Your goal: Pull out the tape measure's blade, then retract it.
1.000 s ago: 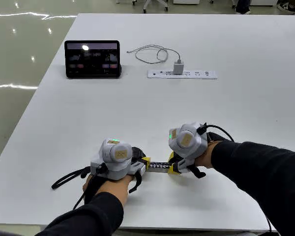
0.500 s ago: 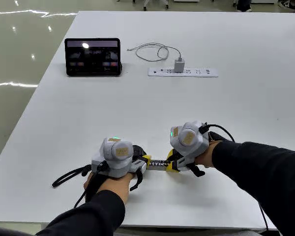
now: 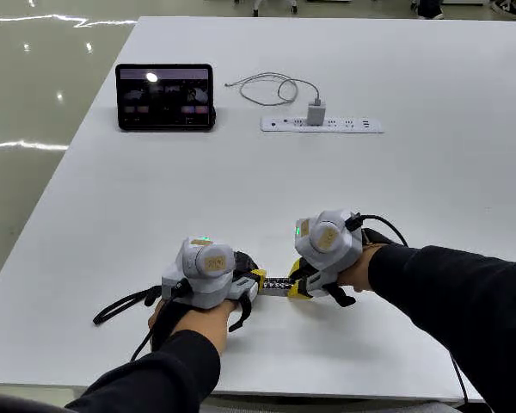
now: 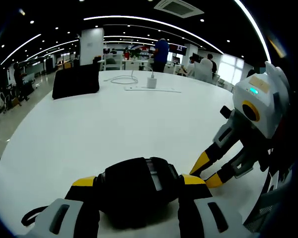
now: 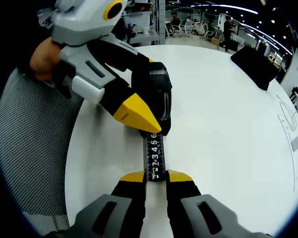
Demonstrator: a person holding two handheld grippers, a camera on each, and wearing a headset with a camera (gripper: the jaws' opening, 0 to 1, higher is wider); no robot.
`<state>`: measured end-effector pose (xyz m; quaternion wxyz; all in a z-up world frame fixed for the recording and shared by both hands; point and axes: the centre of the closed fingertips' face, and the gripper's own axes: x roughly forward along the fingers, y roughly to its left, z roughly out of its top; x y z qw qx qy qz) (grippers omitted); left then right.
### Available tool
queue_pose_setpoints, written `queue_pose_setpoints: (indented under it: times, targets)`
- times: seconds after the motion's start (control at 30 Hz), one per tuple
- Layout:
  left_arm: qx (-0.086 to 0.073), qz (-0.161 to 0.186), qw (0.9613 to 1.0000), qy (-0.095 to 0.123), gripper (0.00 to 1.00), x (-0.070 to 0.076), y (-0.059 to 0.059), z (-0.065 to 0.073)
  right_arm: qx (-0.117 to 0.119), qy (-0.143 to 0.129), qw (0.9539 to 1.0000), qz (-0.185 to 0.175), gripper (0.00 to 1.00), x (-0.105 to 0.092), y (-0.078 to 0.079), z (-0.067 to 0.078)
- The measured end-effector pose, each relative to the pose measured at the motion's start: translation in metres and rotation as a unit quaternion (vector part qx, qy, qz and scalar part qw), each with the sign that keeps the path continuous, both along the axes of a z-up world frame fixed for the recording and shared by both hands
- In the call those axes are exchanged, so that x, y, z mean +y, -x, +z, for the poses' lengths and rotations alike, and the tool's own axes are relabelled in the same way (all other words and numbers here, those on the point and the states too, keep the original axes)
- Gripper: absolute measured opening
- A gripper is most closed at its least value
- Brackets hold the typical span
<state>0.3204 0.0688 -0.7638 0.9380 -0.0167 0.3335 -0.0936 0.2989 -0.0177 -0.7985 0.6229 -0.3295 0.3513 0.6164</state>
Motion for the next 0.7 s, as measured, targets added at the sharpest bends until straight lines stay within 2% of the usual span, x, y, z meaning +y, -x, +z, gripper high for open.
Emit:
queue_pose_setpoints:
  times: [0.3,0.7]
  targets:
    - [-0.001,0.0,1.0,0.0,0.6,-0.001,0.001,0.001,0.006,-0.001,1.0,-0.005,0.11,0.005,0.002,0.001]
    - [0.002,0.003,1.0,0.005,0.61,0.0,0.001,0.001,0.0,0.0,1.0,0.001,0.11,0.011,0.001,0.003]
